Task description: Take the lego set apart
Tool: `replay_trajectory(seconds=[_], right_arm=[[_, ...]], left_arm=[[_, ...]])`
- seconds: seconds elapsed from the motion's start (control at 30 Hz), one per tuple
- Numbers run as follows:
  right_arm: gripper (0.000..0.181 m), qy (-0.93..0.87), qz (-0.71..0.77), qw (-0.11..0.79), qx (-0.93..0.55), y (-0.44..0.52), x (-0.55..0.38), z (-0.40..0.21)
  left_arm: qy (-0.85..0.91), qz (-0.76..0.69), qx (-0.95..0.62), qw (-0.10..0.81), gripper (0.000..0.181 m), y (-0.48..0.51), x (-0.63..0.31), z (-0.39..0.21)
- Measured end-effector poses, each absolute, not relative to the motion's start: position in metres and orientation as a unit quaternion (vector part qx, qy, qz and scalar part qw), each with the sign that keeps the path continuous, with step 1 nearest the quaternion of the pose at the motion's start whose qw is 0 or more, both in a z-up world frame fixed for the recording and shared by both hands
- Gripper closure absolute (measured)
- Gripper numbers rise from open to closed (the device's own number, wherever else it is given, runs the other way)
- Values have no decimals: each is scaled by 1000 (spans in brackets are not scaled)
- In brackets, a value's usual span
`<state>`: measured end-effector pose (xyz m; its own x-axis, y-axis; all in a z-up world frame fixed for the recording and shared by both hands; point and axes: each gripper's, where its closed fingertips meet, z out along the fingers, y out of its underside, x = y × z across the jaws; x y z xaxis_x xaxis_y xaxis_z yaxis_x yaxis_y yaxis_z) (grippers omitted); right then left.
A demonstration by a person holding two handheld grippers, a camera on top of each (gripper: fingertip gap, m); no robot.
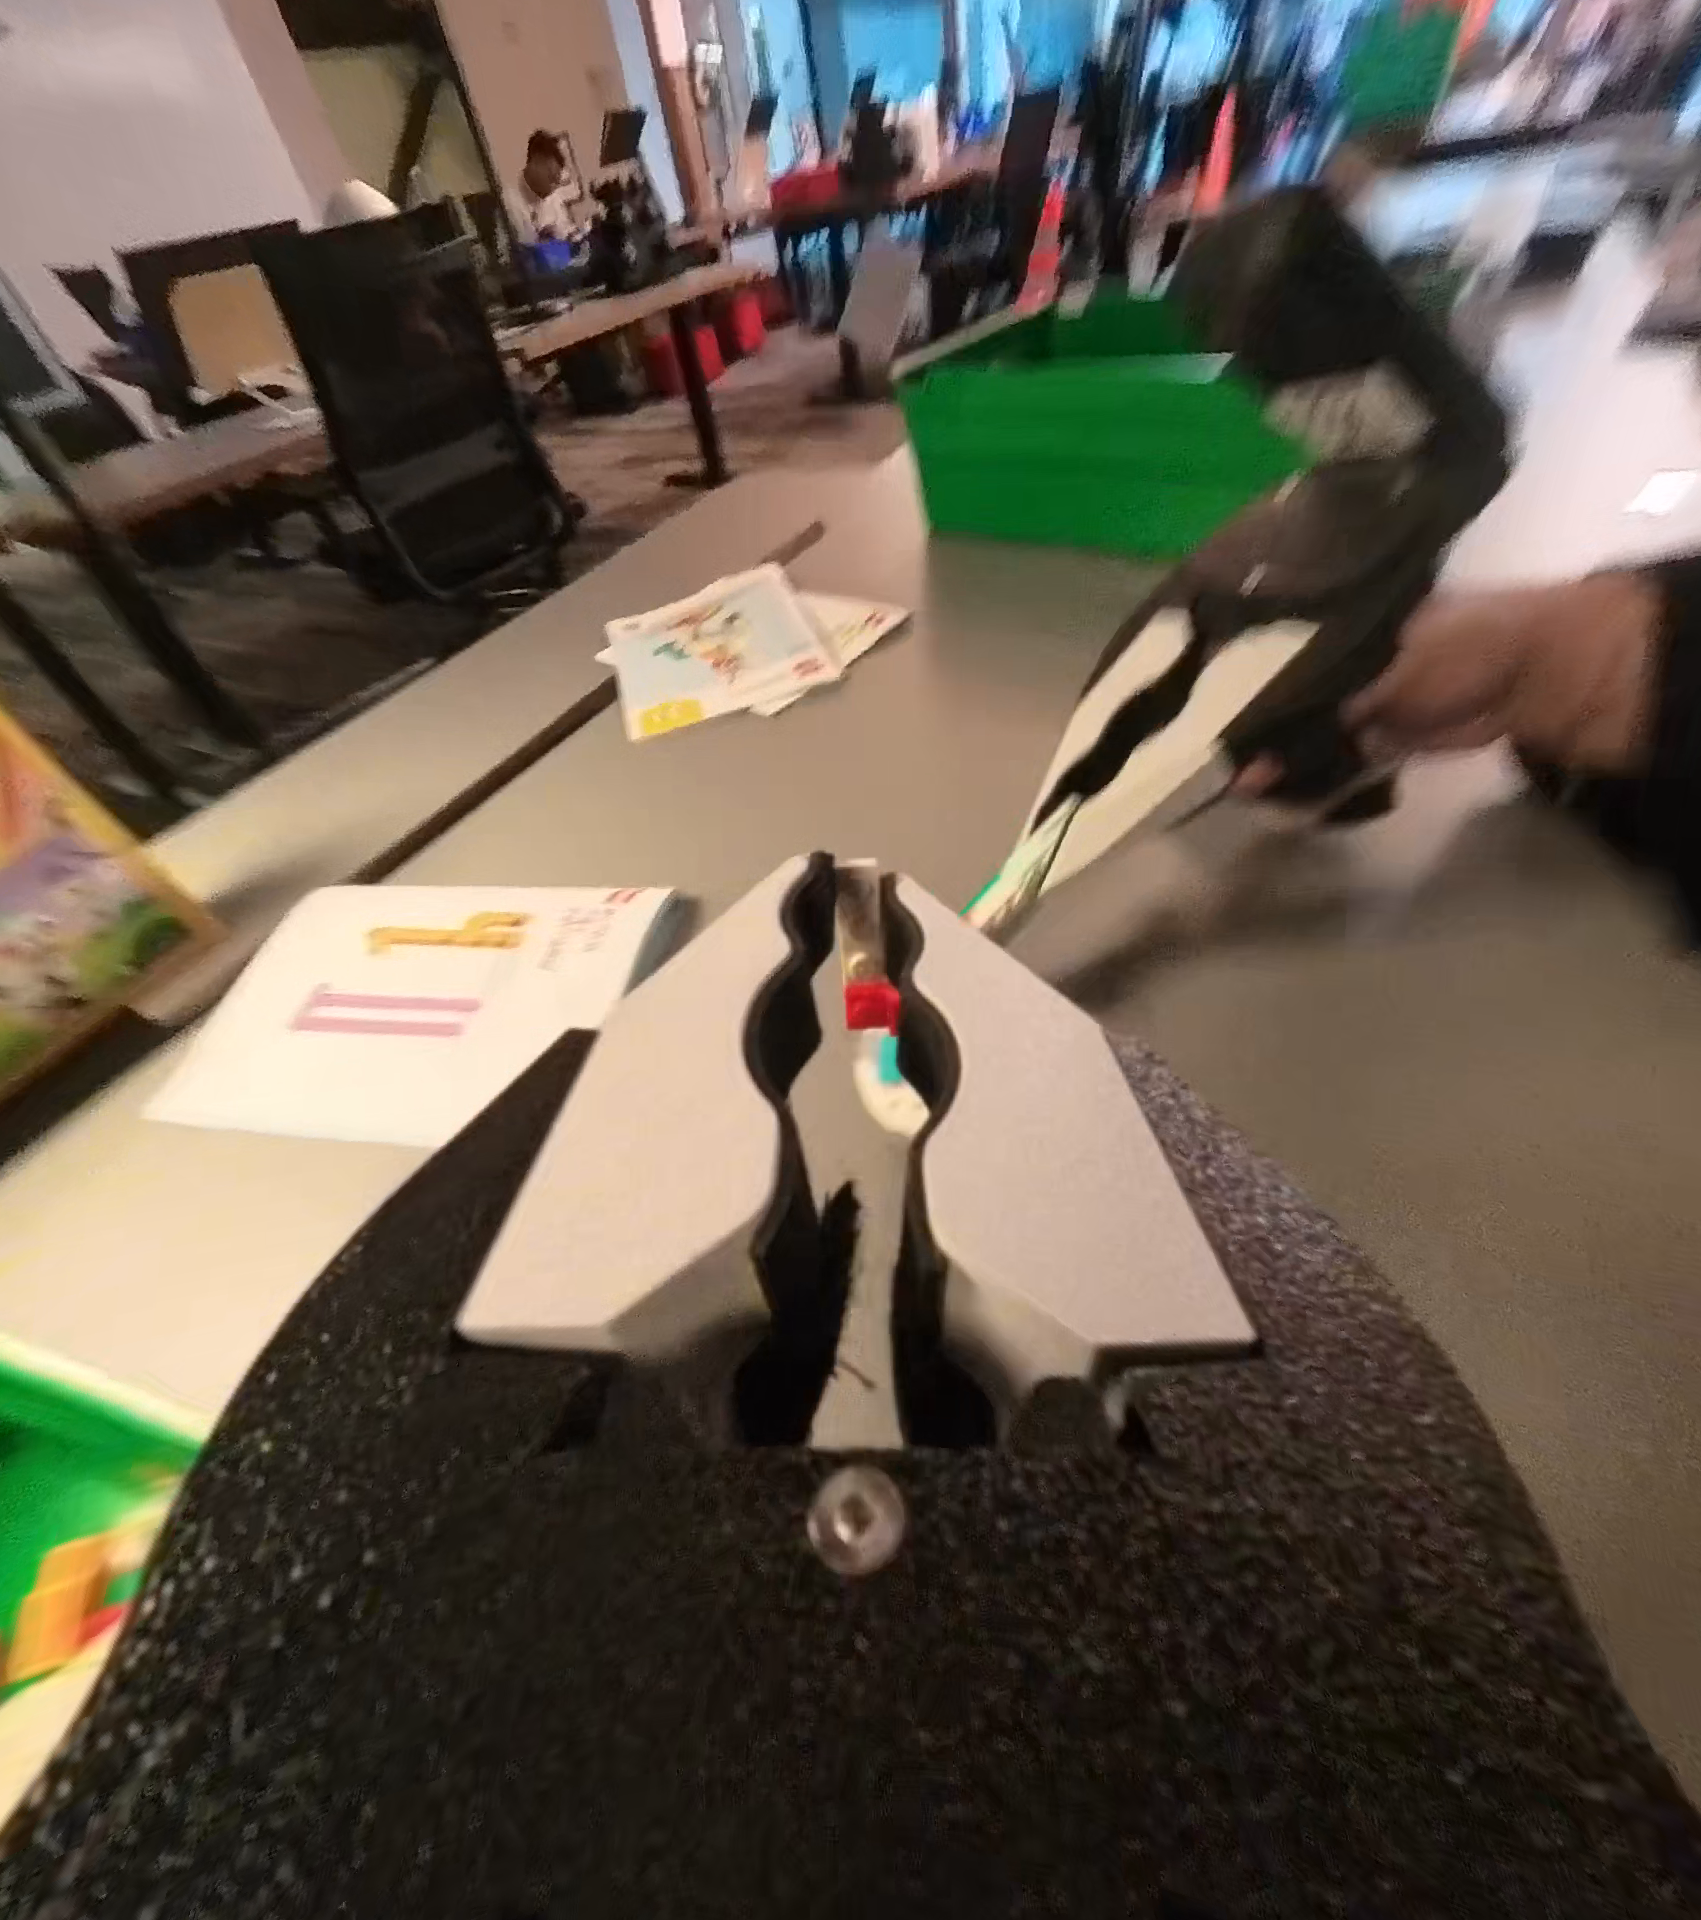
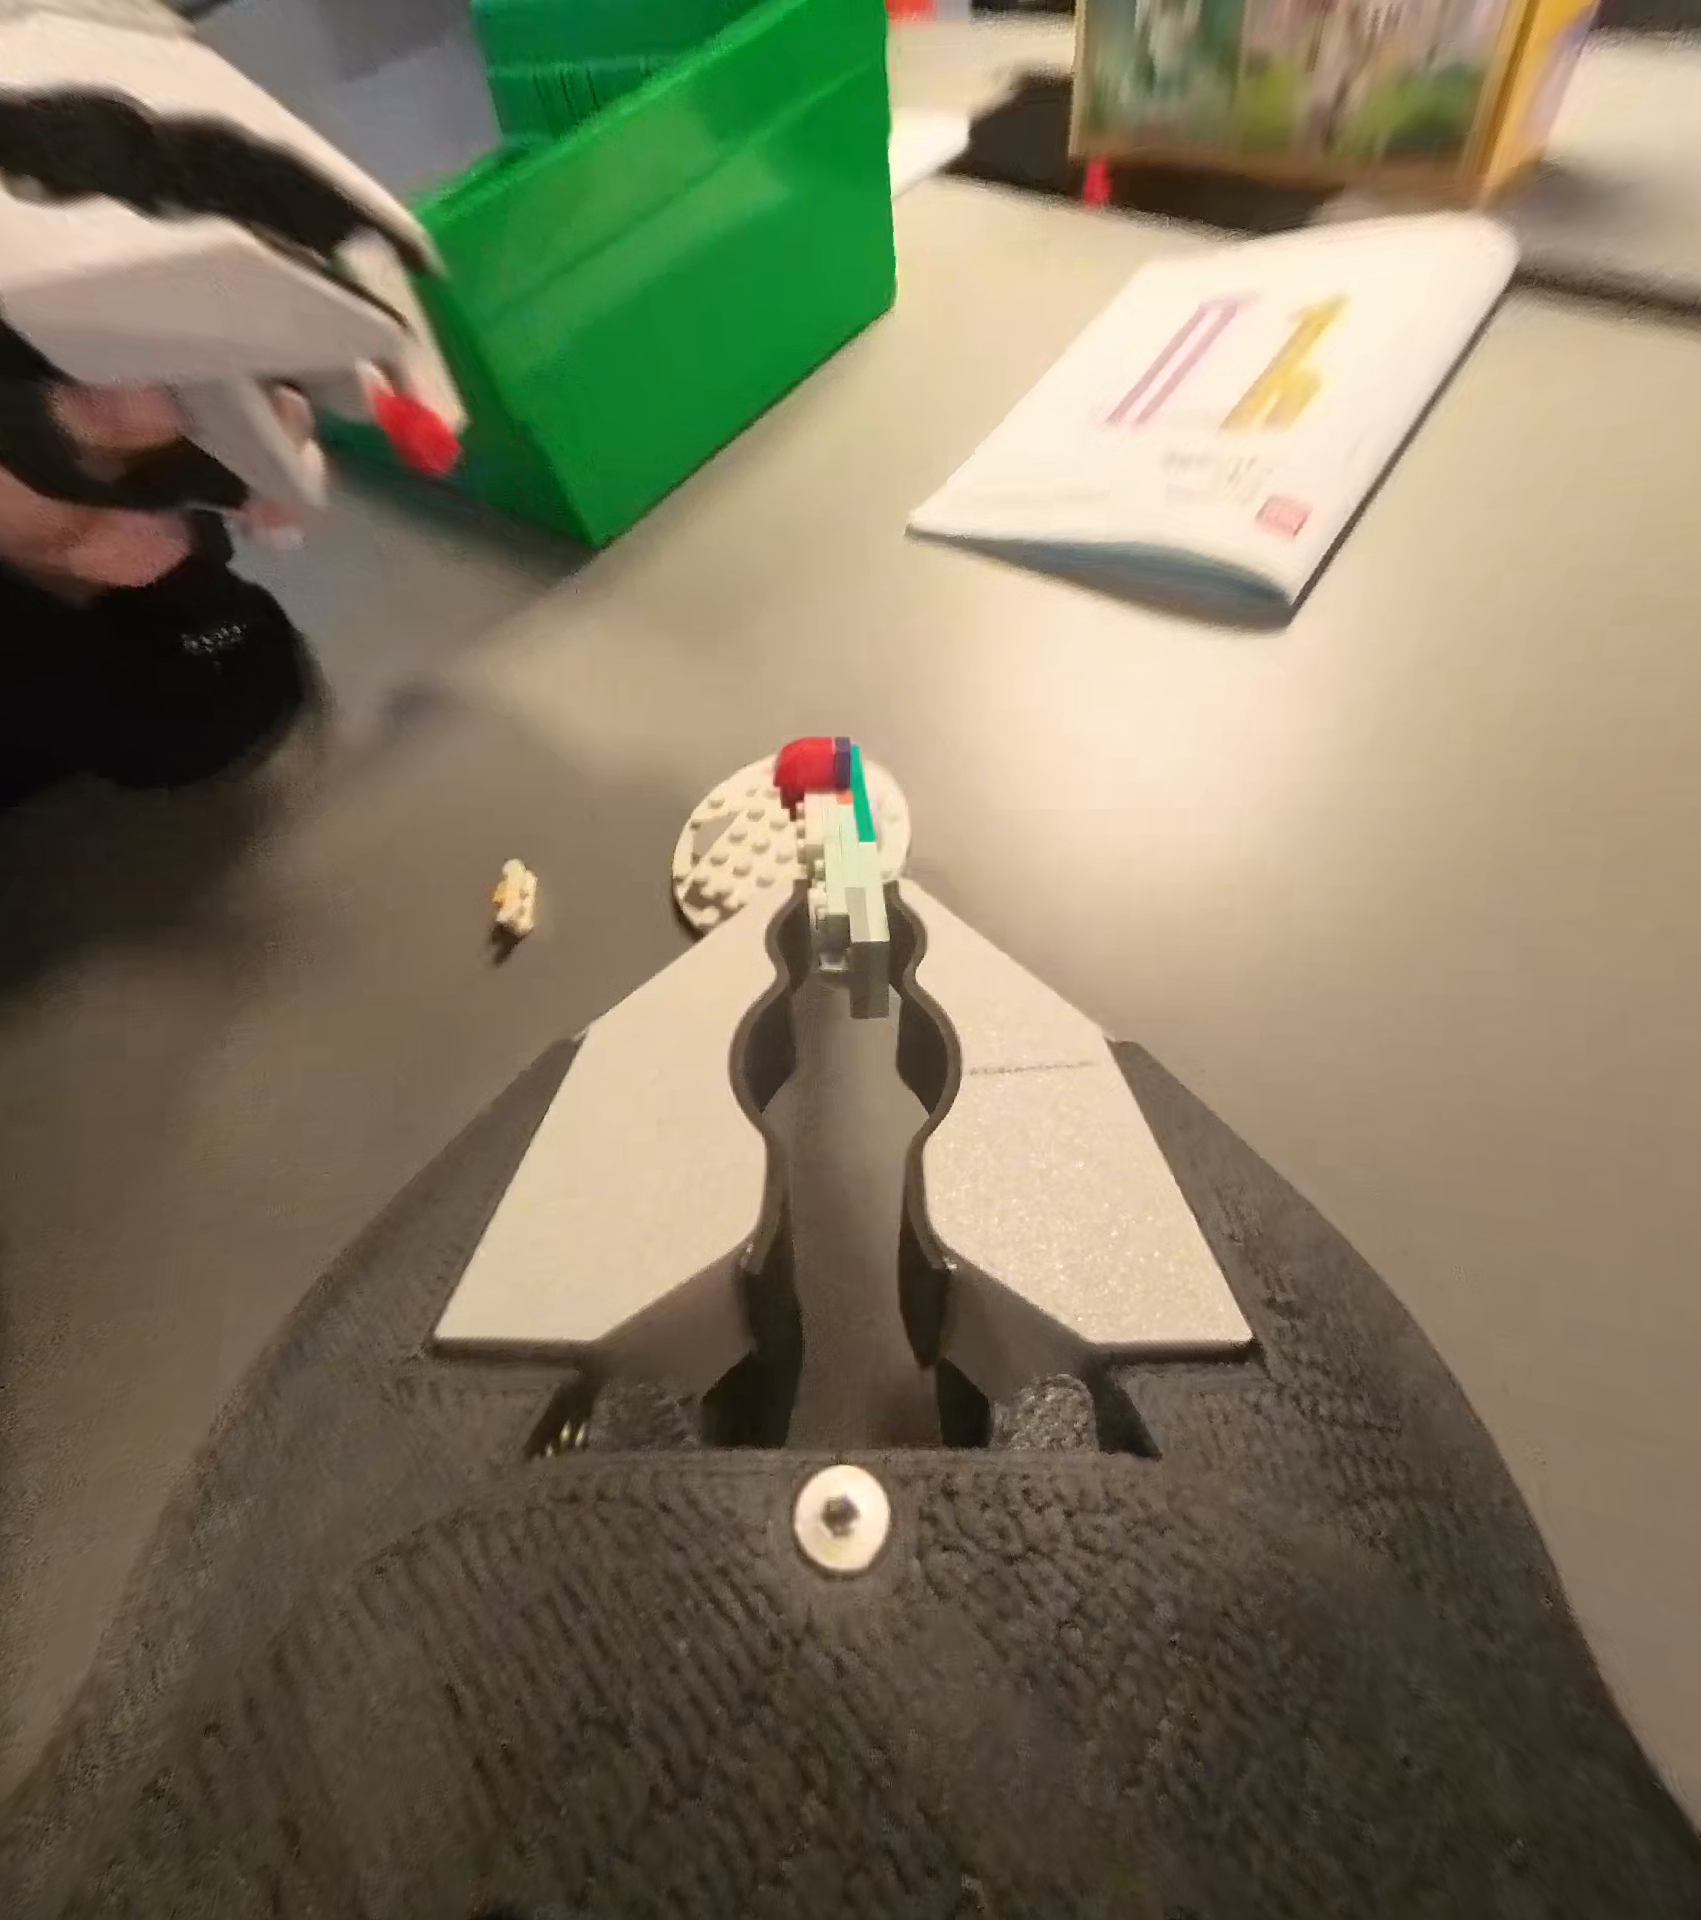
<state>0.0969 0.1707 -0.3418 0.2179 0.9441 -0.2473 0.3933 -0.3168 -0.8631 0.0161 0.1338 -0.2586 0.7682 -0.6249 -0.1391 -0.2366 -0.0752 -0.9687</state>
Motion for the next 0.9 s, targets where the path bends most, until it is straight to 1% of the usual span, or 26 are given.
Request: replay_trajectory(seconds=[0.07,0.1,0.17,0.23,0.27,0.3,0.37,0.43,0.47,0.53,0.63,0.7,0.77,0.9], right_arm=[[168,-461,432,283,-721,162,98,-348],[159,-455,437,271,-727,161,99,-349],[139,-458,406,276,-741,168,104,-354],[129,-470,364,322,-737,177,106,-348],[129,-474,384,342,-714,171,100,-334],[132,-472,439,349,-680,156,90,-314],[145,-445,559,338,-612,125,74,-272],[151,-435,601,324,-587,109,65,-257],[151,-443,597,323,-586,104,61,-259],[158,-456,590,318,-585,98,57,-263],[162,-441,589,318,-597,101,55,-265],[159,-441,550,353,-616,112,56,-270],[158,-450,495,407,-622,122,58,-270],[157,-467,394,490,-622,129,54,-267]], left_arm=[[249,-255,-706,612,175,128,21,-244],[225,-298,-697,612,175,126,22,-237],[179,-373,-674,612,175,125,25,-224],[151,-436,-647,606,175,123,29,-215],[144,-459,-636,603,175,122,32,-213],[144,-476,-626,600,175,121,36,-212],[156,-493,-623,587,175,119,47,-217],[172,-508,-618,575,175,116,59,-221],[177,-513,-619,568,175,116,64,-223],[182,-506,-624,567,175,117,69,-229],[186,-480,-634,577,175,121,72,-235],[179,-437,-648,597,175,128,67,-239],[159,-399,-660,616,175,137,61,-241],[134,-366,-671,631,175,147,58,-245]])
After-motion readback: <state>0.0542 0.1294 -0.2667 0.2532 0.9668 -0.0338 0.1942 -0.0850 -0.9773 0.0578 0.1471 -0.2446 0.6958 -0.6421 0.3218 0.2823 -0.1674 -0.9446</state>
